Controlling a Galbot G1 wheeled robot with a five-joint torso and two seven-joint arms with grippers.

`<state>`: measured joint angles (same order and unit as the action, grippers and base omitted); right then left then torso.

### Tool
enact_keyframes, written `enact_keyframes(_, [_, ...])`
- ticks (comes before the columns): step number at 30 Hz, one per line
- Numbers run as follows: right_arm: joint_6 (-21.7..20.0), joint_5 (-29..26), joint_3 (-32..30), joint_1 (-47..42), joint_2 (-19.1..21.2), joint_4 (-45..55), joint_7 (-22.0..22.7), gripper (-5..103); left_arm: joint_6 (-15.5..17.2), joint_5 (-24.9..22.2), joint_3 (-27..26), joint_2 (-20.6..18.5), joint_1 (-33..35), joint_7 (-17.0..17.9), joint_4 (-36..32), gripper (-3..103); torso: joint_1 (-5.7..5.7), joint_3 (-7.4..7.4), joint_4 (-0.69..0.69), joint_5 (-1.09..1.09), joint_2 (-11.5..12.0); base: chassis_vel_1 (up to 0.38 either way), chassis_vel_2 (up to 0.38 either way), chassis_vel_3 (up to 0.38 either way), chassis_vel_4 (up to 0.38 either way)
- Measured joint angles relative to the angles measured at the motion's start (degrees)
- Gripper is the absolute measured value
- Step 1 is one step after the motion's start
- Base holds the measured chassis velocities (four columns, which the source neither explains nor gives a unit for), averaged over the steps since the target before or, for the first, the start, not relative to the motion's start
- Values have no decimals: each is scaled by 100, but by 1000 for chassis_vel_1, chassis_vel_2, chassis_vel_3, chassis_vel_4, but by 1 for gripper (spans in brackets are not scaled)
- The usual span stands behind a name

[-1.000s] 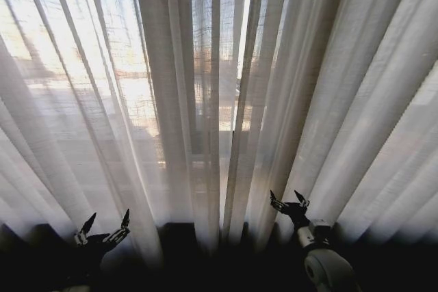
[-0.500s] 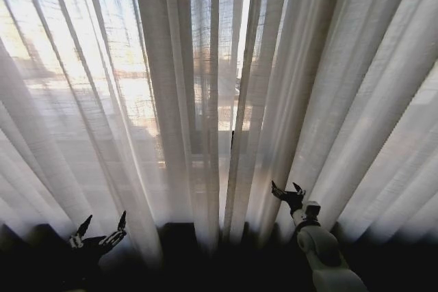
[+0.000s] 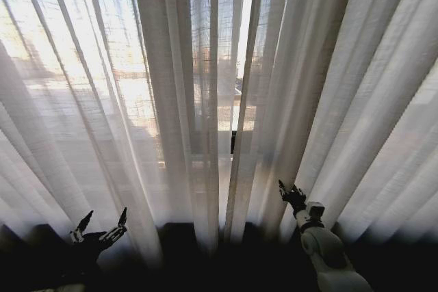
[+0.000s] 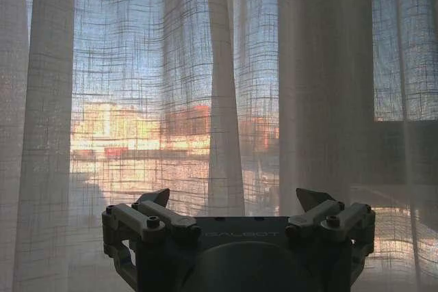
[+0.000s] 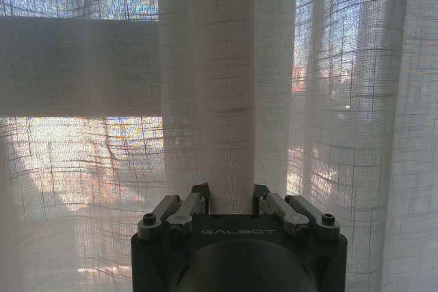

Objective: Open the curtains by pulling them apart, changing their state from closed to fully open.

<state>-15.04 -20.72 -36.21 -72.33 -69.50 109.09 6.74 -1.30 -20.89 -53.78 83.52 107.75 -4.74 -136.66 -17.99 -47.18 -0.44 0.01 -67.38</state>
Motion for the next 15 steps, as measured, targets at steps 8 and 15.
enact_keyframes(8, [72,-16,15,-241,-8,125,-107,2,242,-2,73,-2,-115,318,-228,100,0,0,0,0,0,0,0,0,0])
enact_keyframes(15, [81,-15,42,-346,-24,283,-96,0,310,70,168,167,-152,340,-360,100,1,0,0,0,0,0,0,0,0])
